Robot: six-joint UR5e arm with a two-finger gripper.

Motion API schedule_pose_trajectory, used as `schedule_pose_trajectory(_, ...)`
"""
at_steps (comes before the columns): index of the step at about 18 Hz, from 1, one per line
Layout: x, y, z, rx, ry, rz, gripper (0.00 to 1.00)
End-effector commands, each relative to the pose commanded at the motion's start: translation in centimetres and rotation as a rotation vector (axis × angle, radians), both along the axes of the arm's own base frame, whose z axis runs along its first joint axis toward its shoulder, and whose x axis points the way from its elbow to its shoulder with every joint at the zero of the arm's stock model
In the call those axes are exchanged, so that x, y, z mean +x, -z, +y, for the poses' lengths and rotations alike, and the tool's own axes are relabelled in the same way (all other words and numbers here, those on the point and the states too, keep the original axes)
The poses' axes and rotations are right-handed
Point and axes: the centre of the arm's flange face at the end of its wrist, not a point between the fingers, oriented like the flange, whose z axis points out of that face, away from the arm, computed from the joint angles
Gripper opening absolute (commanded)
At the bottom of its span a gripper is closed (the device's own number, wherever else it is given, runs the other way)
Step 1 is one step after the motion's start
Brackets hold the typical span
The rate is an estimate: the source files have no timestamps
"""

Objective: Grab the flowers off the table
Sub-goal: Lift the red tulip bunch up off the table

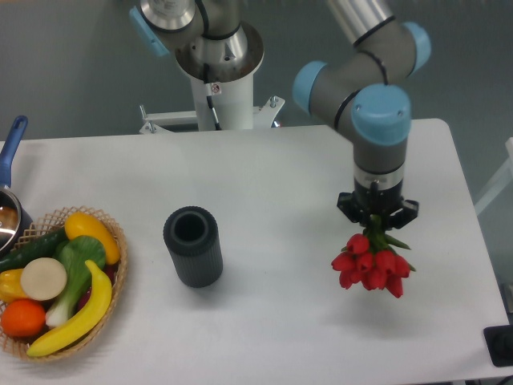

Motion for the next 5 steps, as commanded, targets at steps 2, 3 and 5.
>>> schedule_pose_trajectory(2, -0.3, -1.1, 0.1, 0.003, -0.002, 0.012, 0.00)
schedule_pose_trajectory(3, -0.5, -1.6, 0.0, 0.007, -0.003, 0.017, 0.00)
schedule_pose_trajectory(5, -0.5, -1.9, -0.1, 0.007, -0.006, 0.022, 0.00)
